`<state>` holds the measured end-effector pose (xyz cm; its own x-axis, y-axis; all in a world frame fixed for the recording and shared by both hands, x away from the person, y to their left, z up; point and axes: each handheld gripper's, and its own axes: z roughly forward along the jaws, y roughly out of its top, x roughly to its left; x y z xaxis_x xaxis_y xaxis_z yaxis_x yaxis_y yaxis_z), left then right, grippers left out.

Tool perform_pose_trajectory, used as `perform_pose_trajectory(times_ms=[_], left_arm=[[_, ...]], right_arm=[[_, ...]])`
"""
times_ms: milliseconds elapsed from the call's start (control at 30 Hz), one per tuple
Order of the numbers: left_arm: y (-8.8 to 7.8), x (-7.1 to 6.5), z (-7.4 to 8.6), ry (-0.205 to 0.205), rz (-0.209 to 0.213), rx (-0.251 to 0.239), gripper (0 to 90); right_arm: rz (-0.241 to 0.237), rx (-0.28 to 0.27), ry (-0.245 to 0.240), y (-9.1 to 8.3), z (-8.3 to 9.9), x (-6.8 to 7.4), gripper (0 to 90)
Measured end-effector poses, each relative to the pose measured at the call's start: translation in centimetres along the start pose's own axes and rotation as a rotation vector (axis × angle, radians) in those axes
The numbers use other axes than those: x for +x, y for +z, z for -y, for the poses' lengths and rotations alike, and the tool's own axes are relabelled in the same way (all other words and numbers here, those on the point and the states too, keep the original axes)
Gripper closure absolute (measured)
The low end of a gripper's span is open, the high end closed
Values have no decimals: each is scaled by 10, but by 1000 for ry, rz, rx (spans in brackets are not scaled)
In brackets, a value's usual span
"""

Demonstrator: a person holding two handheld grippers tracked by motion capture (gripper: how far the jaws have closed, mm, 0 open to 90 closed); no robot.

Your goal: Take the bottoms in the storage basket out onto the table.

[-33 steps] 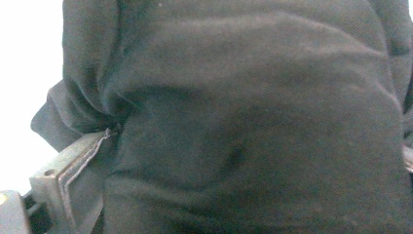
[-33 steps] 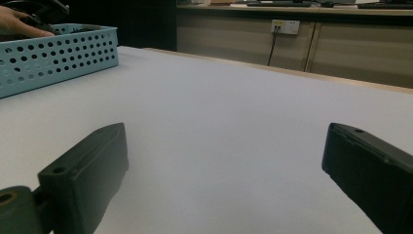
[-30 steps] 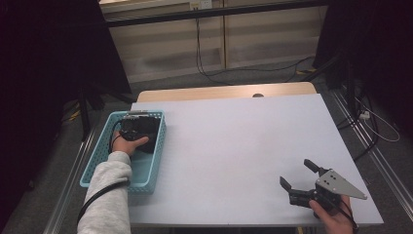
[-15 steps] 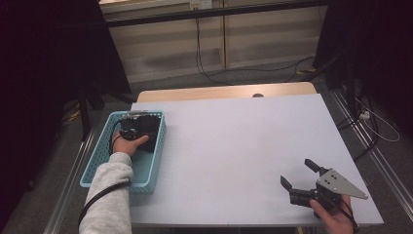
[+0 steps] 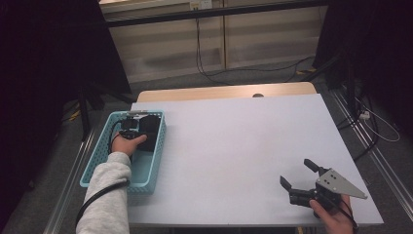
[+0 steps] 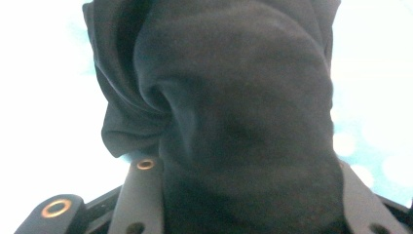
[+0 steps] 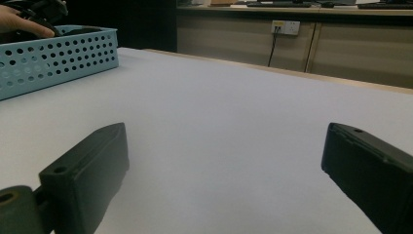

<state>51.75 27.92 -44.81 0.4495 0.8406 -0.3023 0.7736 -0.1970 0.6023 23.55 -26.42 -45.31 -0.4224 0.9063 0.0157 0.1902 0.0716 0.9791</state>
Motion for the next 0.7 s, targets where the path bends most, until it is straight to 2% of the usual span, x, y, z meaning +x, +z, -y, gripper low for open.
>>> perform_pose_trajectory(times_ms=[67, 100, 133, 200, 267, 333, 433, 533, 600, 700], left_arm=[[-1, -1, -1, -5, -6, -2, 590], [-2, 0, -2, 7, -1, 22, 594], [-2, -1, -2, -1, -7, 11, 598], [-5, -1, -2, -36, 5, 22, 604], [-9, 0, -3, -53, -2, 40, 610], [-15, 0, -5, -48, -15, 65, 616], [-24, -1, -10, -66, -17, 89, 624], [-35, -2, -13, -113, -2, 90, 629], [-43, -2, -16, -111, -7, 99, 631], [-56, -4, -21, -126, 3, 77, 633]], right_arm=[[1, 2, -1, 0, 0, 0, 25], [0, 2, 0, 0, 0, 0, 25], [-1, 2, 1, 0, 0, 0, 25], [-1, 3, 0, 0, 0, 0, 25], [-1, 5, 2, 0, 1, 0, 25], [-1, 8, 3, 0, 1, -1, 25], [-1, 7, 4, -1, 1, -1, 24], [-3, 9, 3, -1, 2, 0, 24], [-4, 10, 3, -1, 2, 0, 24], [-4, 10, 5, -1, 1, 1, 21]])
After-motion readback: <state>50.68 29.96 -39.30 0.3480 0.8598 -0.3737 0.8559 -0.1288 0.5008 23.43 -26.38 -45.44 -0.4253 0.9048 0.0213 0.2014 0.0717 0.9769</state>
